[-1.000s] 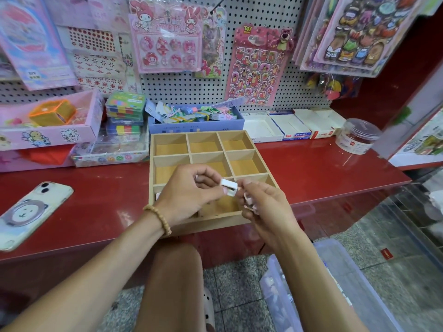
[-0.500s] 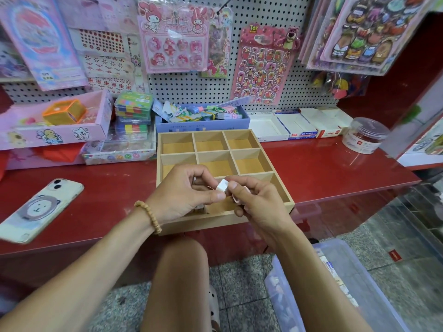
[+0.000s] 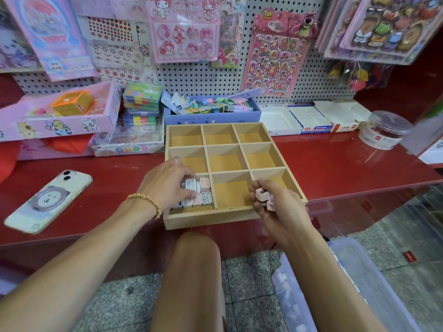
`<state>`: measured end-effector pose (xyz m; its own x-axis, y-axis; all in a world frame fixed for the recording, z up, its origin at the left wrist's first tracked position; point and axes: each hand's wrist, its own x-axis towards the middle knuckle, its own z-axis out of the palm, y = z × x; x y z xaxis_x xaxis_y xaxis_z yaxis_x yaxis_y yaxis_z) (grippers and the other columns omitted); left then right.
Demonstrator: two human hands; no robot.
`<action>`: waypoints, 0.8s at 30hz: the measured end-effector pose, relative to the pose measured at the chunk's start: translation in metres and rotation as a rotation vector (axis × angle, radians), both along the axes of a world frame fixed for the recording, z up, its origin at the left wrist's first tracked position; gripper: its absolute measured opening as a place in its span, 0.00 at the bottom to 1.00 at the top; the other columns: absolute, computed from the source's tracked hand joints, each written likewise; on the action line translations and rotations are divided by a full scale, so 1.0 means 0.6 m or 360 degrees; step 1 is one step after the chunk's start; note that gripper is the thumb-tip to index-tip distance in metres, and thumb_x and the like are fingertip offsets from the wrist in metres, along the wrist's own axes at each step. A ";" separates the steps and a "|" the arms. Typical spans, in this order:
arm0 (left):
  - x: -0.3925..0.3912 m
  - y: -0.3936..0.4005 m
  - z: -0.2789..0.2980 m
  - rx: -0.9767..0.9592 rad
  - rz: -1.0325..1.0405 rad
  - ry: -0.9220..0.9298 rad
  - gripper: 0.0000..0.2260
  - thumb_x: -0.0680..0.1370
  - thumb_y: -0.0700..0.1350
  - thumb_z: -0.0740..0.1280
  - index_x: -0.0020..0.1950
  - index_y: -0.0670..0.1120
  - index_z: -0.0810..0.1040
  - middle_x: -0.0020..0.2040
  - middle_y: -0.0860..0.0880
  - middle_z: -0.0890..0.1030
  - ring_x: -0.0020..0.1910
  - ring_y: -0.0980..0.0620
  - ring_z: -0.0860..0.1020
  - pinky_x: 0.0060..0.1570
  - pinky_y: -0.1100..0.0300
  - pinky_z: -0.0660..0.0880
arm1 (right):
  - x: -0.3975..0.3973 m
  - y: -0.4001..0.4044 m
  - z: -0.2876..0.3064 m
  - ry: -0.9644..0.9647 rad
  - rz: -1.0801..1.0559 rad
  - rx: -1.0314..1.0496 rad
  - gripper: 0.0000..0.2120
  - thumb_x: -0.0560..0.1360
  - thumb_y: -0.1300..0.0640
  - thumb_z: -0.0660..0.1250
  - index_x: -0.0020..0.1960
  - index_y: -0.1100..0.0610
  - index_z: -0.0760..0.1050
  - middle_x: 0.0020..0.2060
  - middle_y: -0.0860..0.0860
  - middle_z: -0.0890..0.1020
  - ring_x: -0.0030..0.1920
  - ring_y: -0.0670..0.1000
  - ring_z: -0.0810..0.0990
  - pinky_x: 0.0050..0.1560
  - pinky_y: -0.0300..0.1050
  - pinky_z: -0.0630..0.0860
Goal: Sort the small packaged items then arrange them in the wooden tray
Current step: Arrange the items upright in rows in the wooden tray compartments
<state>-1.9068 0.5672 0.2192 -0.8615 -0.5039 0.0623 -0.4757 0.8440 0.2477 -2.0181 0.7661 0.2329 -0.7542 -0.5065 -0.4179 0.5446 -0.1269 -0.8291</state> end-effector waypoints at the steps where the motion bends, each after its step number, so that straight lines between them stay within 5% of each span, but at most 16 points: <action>1: -0.003 0.001 -0.002 0.0008 -0.0005 0.0007 0.21 0.69 0.59 0.75 0.60 0.54 0.80 0.47 0.55 0.73 0.48 0.54 0.75 0.49 0.54 0.76 | 0.000 0.000 0.001 0.0004 0.0003 0.0009 0.08 0.78 0.65 0.66 0.41 0.64 0.78 0.34 0.55 0.80 0.33 0.49 0.77 0.28 0.35 0.72; 17: -0.002 0.001 -0.019 0.0054 0.0012 0.0230 0.11 0.73 0.54 0.73 0.52 0.51 0.83 0.41 0.59 0.79 0.41 0.57 0.76 0.44 0.58 0.77 | 0.008 0.002 0.002 0.0004 -0.0013 0.0041 0.08 0.79 0.62 0.67 0.44 0.63 0.81 0.37 0.54 0.83 0.33 0.46 0.81 0.31 0.34 0.76; 21: -0.006 0.053 0.006 0.0470 -0.0055 0.0684 0.08 0.71 0.53 0.74 0.43 0.49 0.83 0.38 0.56 0.80 0.37 0.57 0.77 0.42 0.58 0.77 | 0.019 -0.011 0.002 0.0056 0.0013 0.0026 0.09 0.79 0.62 0.67 0.41 0.61 0.82 0.35 0.52 0.83 0.35 0.47 0.79 0.30 0.34 0.74; 24: -0.018 0.110 0.021 0.0762 -0.0245 0.0757 0.09 0.69 0.53 0.77 0.42 0.50 0.84 0.37 0.56 0.79 0.35 0.59 0.76 0.37 0.64 0.74 | 0.026 -0.022 -0.004 0.0120 0.0069 -0.0019 0.15 0.79 0.62 0.67 0.34 0.58 0.84 0.37 0.55 0.82 0.37 0.50 0.78 0.34 0.38 0.74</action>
<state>-1.9173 0.6333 0.2316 -0.8596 -0.4445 0.2522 -0.1070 0.6390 0.7617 -2.0022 0.7526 0.2303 -0.7605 -0.5440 -0.3546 0.4858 -0.1145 -0.8665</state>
